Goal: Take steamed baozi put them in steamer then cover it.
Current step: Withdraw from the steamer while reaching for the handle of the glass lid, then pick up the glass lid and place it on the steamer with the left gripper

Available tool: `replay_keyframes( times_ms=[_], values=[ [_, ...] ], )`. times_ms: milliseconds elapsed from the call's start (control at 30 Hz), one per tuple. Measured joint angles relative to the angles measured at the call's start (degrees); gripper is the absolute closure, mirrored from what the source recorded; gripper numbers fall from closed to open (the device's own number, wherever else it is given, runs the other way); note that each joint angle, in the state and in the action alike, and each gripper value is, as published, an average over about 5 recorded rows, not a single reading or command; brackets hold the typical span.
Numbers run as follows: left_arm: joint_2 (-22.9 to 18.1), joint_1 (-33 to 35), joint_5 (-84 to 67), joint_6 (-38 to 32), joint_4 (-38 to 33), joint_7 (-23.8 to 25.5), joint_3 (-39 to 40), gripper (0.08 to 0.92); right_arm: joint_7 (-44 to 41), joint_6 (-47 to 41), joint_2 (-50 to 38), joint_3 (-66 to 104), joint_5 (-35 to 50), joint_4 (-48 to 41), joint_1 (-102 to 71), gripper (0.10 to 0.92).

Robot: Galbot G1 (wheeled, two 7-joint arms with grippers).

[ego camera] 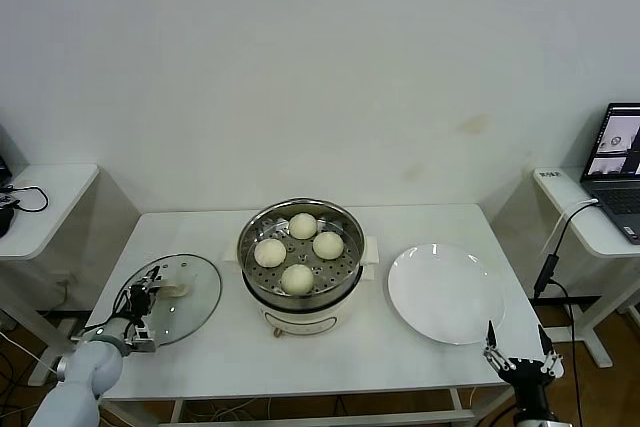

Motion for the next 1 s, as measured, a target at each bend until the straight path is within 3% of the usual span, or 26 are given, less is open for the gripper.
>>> replay_keyframes(
  times_ms=[200, 300, 667, 1000],
  values=[
    [-1.01, 1.75, -1.32, -0.28, -1.42, -2.33, -1.31, 0.809, 0.01, -0.12, -0.32, -0.33, -0.07, 0.10, -0.14, 0.203],
    [-1.53, 3.11, -2.10, -0.26, -2.82, -4.05, -2.26, 0.853, 0.01, -0.11, -0.52, -0.59, -0.13, 0.28, -0.22, 0.203],
    [-2.90, 9.85, -3.90, 1.79, -13.22, -8.36, -6.80, 0.855, -0.12, 0.28, -1.73, -1.74, -0.06, 0.50, -0.32, 0.202],
    [-1.26, 16.38, -4.13, 5.71, -26.46, -4.98, -13.13, 0.855, -0.72, 0.19, -3.66, -2.87, 0.38, 0.64, -0.41, 0.203]
  ],
)
